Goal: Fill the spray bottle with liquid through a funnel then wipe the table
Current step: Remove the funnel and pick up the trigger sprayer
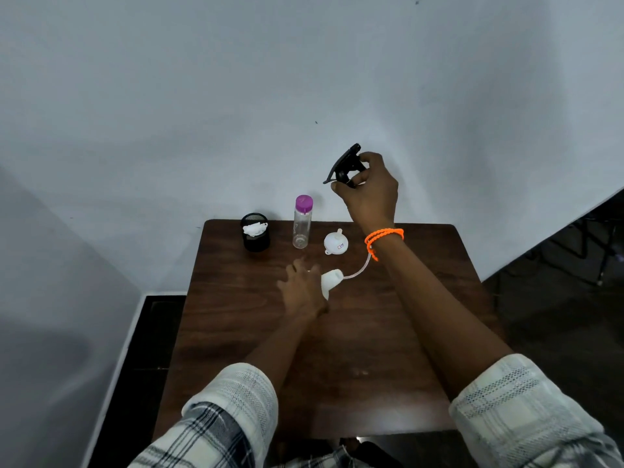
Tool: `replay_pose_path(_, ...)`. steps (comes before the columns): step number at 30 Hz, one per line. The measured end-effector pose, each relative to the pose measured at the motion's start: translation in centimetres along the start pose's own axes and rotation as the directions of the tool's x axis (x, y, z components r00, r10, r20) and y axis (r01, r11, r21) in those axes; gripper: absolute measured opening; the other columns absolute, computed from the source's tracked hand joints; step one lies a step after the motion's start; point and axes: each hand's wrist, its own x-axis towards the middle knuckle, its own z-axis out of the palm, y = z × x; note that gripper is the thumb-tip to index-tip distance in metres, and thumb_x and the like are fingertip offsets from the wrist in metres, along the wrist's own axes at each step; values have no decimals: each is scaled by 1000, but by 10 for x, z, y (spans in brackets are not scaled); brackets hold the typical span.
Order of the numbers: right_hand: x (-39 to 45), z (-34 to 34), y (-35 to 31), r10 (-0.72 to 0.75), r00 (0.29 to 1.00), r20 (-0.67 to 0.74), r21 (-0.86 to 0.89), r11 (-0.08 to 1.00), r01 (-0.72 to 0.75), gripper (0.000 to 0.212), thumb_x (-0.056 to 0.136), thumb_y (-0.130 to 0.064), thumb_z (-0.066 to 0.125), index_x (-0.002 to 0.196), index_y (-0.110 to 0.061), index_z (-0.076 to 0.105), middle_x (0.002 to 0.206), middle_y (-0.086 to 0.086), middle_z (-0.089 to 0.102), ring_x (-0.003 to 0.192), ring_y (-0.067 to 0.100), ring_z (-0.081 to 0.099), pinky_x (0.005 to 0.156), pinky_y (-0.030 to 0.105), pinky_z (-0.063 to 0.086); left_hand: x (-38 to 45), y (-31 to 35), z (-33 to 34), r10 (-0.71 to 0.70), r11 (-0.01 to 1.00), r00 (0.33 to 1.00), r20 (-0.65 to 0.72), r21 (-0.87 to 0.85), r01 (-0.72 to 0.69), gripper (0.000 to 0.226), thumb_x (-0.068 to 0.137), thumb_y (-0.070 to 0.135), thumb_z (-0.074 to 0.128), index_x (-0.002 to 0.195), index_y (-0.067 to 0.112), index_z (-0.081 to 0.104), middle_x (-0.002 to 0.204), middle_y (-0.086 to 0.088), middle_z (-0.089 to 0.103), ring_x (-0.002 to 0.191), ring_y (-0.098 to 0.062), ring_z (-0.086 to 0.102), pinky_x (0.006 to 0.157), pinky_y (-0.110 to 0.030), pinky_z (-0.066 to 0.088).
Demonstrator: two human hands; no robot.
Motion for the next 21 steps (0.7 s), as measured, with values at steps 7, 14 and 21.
replay_pose_path(7,-18,19,-5,197,979,-55,169,968,-185,55,72,-25,86,121,-17,61,84,-1,71,82,14,66,75,25,49,2,-2,2,-25,995,999,42,-96,29,80,56,53,84,124,30,51,130,-7,39,122,-28,41,89,-52,49)
replay_pose_path(14,-24,5,-6,428,882,198,803,445,-396,64,78,4,82,133,-6,51,112,29,71,95,39,75,89,49,62,6,-13,6,-166,956,982,92,-229,183,97,48,59,85,134,34,47,131,-6,40,124,-28,41,88,-51,52)
replay_pose_path(21,-49,-6,16,248,888,387,910,48,-411,25,94,-1,63,117,-10,61,105,15,72,97,31,72,94,42,57,16,-23,-1,-235,868,967,102,-426,256,95,47,63,85,131,36,50,131,-7,42,126,-29,41,90,-49,52)
